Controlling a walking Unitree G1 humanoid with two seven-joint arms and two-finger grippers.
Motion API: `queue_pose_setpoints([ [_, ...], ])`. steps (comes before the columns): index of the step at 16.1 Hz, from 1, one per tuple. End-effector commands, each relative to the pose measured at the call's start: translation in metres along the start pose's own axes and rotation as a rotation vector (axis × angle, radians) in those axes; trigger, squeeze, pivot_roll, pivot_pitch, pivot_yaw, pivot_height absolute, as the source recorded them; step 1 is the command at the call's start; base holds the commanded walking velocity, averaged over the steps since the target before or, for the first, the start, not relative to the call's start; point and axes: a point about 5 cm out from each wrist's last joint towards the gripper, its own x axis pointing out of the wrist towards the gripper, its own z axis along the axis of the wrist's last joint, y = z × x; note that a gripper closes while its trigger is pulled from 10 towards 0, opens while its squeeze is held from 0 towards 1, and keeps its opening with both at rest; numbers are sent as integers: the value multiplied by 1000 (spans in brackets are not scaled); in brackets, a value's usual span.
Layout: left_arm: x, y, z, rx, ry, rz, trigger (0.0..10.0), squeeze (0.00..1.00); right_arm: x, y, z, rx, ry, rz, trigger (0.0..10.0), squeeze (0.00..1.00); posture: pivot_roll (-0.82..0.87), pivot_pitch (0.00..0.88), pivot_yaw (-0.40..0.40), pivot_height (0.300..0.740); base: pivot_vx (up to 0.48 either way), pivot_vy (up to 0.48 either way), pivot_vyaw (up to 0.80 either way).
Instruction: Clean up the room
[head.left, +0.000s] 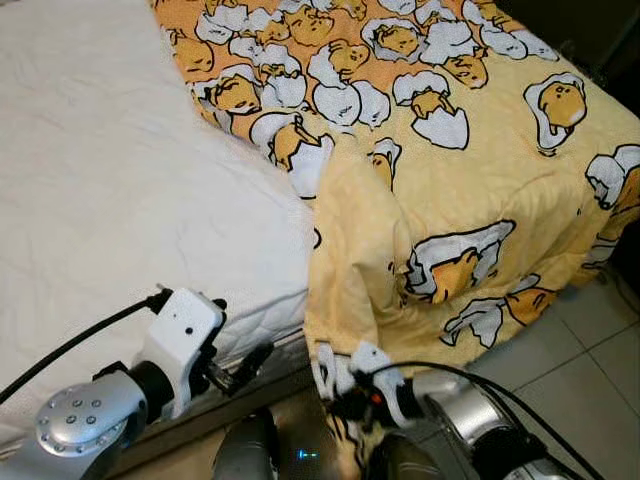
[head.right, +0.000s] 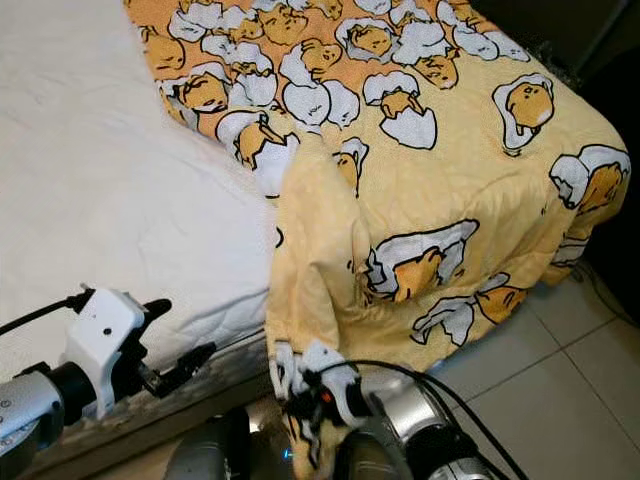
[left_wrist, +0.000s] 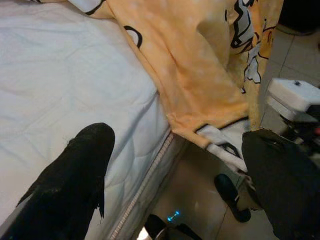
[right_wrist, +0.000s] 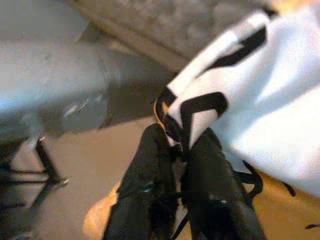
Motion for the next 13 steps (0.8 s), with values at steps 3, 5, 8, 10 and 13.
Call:
queue_pose_setpoints([
  [3, 0, -3, -2, 7, 9, -11, 10000, 353, -1, -6, 25, -5, -139, -149, 10000, 1000, 220, 224, 3, 740, 0, 0, 0],
  [5, 0, -3, -2, 8, 10, -13, 10000, 357, -3, -2, 35, -22, -160, -131, 10000, 1000, 213, 221, 5, 740, 0, 0, 0],
  [8, 1, -2, -1, 9, 7, -16, 10000, 357, -6, 4, 50, -72, -181, -136, 10000, 1000, 210, 215, 3, 740, 0, 0, 0],
  [10, 3, -1, -1, 9, 4, -16, 10000, 357, -8, -1, 66, -64, -240, -254, 10000, 1000, 204, 214, 4, 740, 0, 0, 0],
  [13, 6, -3, -2, 6, 4, -18, 10000, 357, -10, -18, 86, -7, -313, -488, 10000, 1000, 205, 215, 4, 740, 0, 0, 0],
])
